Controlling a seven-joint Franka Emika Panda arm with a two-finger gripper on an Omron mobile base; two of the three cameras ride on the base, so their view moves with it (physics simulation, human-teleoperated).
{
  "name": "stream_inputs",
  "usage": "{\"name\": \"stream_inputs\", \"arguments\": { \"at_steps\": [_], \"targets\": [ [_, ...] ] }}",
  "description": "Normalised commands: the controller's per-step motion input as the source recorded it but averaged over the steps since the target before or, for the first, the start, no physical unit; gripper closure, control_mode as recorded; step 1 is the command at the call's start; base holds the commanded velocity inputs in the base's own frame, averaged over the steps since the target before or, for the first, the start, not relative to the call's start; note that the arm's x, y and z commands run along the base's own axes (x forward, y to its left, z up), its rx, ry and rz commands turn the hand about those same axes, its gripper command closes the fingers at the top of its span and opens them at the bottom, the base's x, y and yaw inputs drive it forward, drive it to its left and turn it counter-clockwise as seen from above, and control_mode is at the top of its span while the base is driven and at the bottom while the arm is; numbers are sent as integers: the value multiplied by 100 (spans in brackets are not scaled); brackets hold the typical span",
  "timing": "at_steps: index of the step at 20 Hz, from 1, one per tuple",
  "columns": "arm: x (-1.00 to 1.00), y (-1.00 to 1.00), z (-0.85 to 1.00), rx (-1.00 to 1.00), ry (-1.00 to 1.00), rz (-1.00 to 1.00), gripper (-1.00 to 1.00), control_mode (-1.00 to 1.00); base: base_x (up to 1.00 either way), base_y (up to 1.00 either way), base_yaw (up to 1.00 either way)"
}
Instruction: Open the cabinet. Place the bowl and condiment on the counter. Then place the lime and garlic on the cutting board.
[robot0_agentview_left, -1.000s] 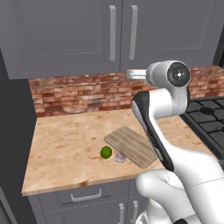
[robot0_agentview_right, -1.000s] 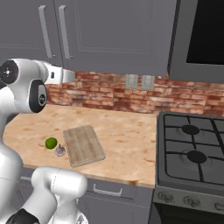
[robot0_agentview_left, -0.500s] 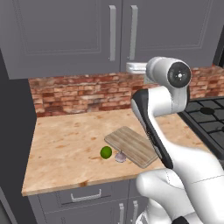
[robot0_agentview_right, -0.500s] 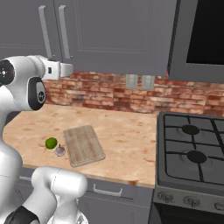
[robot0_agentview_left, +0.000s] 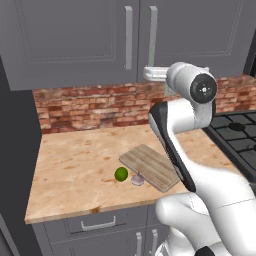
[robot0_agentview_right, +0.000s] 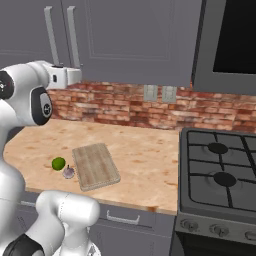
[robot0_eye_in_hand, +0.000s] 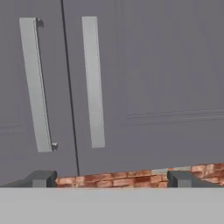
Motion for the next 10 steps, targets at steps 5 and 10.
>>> {"name": "stream_inputs", "arguments": {
  "at_steps": [5, 10],
  "targets": [
    [0, 0, 16, 0, -8, 0, -100, -100, 0, 0, 0],
    [0, 0, 16, 0, -6, 0, -100, -100, 0, 0, 0]
  ]
}}
